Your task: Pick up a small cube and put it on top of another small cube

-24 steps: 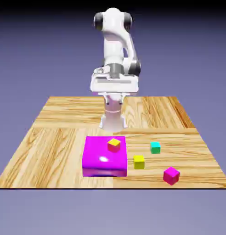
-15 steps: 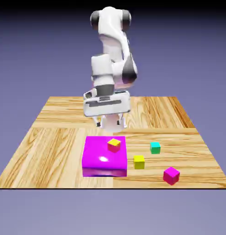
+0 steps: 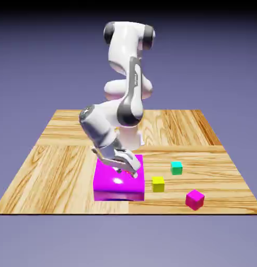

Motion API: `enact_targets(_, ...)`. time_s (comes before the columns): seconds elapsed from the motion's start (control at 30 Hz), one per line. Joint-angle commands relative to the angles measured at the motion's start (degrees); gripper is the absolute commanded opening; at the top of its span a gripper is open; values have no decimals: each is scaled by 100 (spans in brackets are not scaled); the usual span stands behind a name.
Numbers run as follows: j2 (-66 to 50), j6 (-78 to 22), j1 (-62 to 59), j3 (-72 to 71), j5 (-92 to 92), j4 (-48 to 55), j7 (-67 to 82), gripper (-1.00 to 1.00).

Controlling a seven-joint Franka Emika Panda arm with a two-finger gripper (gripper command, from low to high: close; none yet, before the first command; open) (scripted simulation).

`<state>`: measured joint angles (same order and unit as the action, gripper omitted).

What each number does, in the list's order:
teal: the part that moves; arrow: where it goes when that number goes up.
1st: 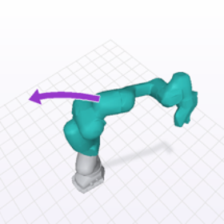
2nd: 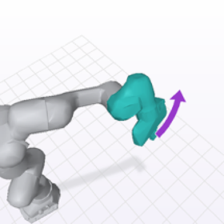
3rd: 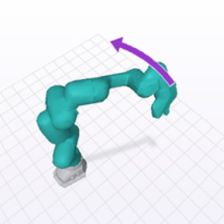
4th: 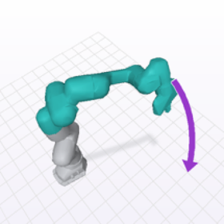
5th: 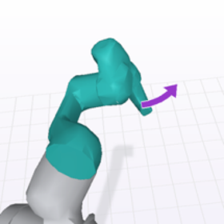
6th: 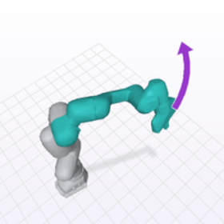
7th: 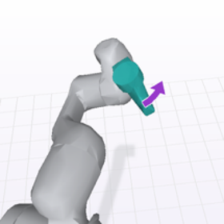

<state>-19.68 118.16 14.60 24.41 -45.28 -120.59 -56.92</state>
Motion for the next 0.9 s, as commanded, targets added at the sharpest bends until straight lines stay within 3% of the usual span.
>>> enact_targets(0.0, -208, -222, 55, 97, -180, 161, -57, 0)
enact_targets(0.87, -5580, -6497, 2520, 2844, -5182, 3789, -1350, 0)
